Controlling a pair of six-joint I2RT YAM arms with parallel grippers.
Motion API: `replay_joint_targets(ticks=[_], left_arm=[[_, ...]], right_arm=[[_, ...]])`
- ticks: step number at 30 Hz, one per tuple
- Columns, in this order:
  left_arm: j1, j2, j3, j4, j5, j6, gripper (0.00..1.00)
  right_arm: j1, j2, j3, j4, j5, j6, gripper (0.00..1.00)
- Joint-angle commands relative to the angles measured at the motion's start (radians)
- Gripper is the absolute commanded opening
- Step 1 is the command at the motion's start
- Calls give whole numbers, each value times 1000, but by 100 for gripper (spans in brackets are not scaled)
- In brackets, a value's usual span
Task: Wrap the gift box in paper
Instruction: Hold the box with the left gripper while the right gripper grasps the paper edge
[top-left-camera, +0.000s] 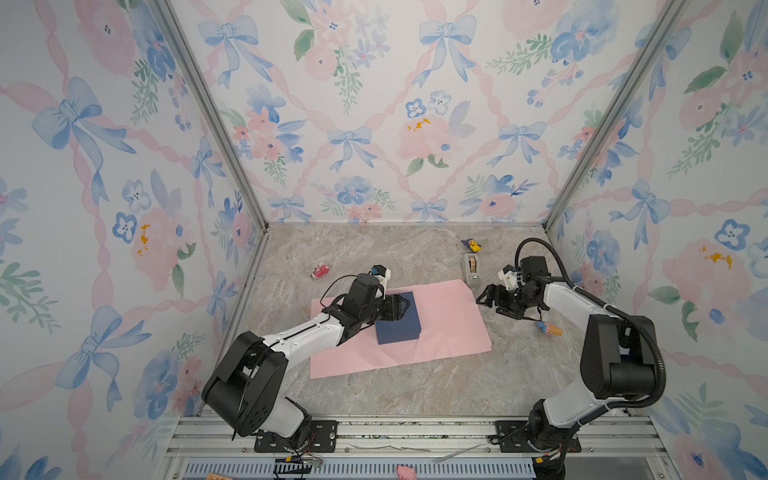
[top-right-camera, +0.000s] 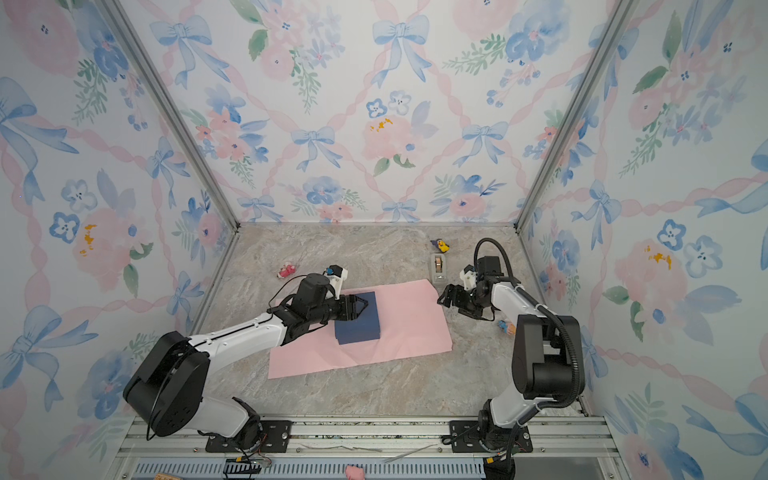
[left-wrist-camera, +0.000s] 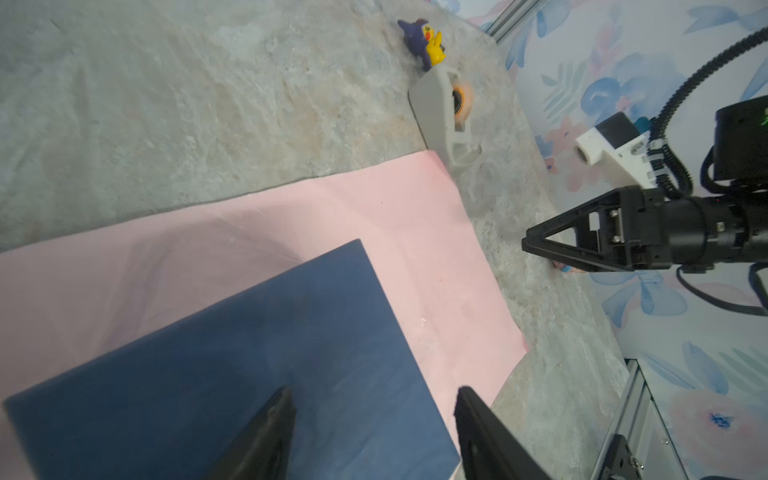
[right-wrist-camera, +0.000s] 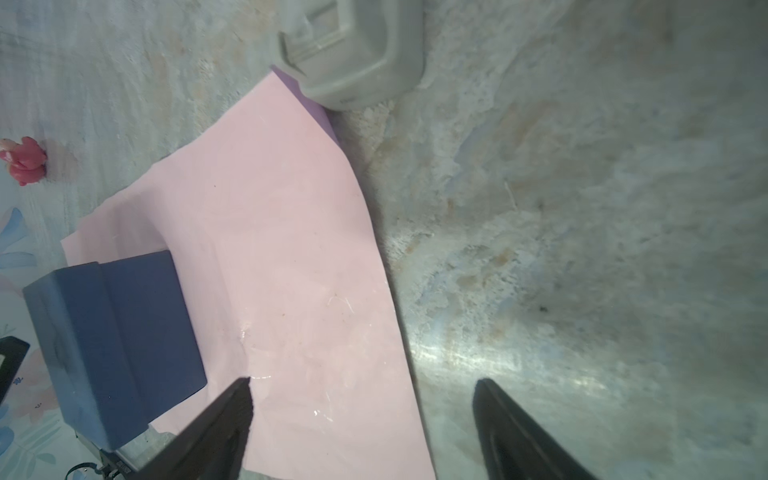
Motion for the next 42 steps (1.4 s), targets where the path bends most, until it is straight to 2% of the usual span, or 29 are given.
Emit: replay_joint_targets(ticks=[1,7,14,20,34,40,42], left_arm=[[-3,35,-11,-20,29,34,64],[-2,44,-64,-13,12,24,64],[1,51,-70,-9,17,21,63],[5,54,-75,6,24,19,63],[17,45,-84,35,30,11,62],[19,49,-83,40,30,11,61],[19,48,-83,37,29,11,61]], right_arm=[[-5,36,12,-107,-26,-35,85],[-3,17,-71,-196,-44,-6,85],[-1,-92,-179,-247,-50,19,84],[9,-83,-201,-211,-159,32,80],[12,-30,-190,8,-246,54,74],[28,-9,-162,14,-248,50,67],[33,-25,-164,-1,-228,47,62]])
